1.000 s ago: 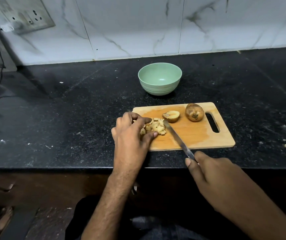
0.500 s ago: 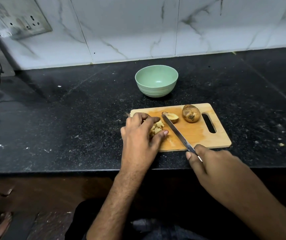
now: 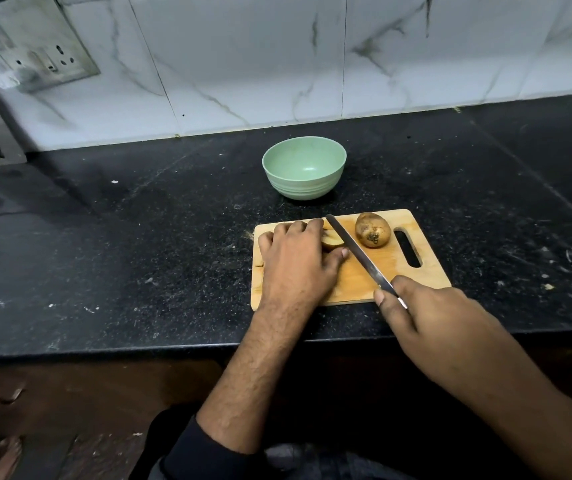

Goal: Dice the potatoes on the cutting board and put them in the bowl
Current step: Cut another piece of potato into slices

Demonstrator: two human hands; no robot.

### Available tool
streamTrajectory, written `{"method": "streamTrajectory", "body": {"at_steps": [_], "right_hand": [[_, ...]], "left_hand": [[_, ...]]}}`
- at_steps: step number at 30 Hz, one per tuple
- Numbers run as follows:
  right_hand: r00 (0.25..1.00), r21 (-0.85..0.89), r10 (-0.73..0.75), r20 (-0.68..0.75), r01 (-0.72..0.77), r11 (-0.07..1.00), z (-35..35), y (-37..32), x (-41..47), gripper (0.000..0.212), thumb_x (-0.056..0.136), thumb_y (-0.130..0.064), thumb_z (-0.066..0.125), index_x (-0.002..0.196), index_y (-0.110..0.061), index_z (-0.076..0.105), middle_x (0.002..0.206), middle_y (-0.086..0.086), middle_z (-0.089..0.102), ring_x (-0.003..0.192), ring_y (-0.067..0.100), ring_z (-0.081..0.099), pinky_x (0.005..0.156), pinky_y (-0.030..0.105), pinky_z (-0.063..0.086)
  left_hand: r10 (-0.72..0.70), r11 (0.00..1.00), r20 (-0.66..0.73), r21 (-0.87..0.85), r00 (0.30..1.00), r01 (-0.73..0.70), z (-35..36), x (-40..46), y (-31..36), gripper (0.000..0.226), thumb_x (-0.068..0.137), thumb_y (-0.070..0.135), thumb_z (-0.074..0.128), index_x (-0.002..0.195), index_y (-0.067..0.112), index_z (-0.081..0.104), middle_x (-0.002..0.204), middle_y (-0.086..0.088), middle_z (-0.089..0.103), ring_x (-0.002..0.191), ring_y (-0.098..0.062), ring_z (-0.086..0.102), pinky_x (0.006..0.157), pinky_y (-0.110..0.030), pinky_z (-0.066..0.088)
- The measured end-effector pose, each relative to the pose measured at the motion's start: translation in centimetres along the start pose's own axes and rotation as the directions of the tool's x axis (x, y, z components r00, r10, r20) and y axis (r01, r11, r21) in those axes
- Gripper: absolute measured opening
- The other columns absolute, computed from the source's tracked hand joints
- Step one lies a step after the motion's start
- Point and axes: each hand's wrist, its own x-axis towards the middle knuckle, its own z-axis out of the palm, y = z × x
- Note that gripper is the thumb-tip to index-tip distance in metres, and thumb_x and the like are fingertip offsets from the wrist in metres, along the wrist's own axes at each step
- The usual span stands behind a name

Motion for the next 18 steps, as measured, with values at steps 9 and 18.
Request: {"method": "streamTrajectory", "body": {"at_steps": [9,18], "right_hand": [[0.996,0.069,0.022,-0.090,-0.016,0.997,-0.5,1.3,-0.3,0.033,0.098,-0.060,0.024,0.093,-0.034,0.044,0.064,-0.005,0.054,0.066,0.013,0.057,0.063,0.037,0.048],[0.973,0.146,-0.016,-0.230,0.051,0.988,-0.4,2.0,0.3,0.029,0.102,-0.051,0.031,0.093,-0.029,0.047,0.061,-0.006,0.058,0.060,0.014,0.061,0.062,0.041,0.052]], "left_hand": [[0.071,0.987,-0.152,-0.129,0.986,-0.091,0.0,-1.3,1.0,0.048,0.083,0.050,0.067,0.126,0.029,0.059,0.113,0.011,0.058,0.116,-0.013,0.044,0.097,-0.034,0.019],[0.118,0.908,-0.214,-0.371,0.970,-0.193,0.2,-4.3,2.1,0.055,0.077,0.039,0.075,0.125,0.027,0.053,0.122,0.020,0.056,0.117,-0.004,0.046,0.096,-0.026,0.018]]}}
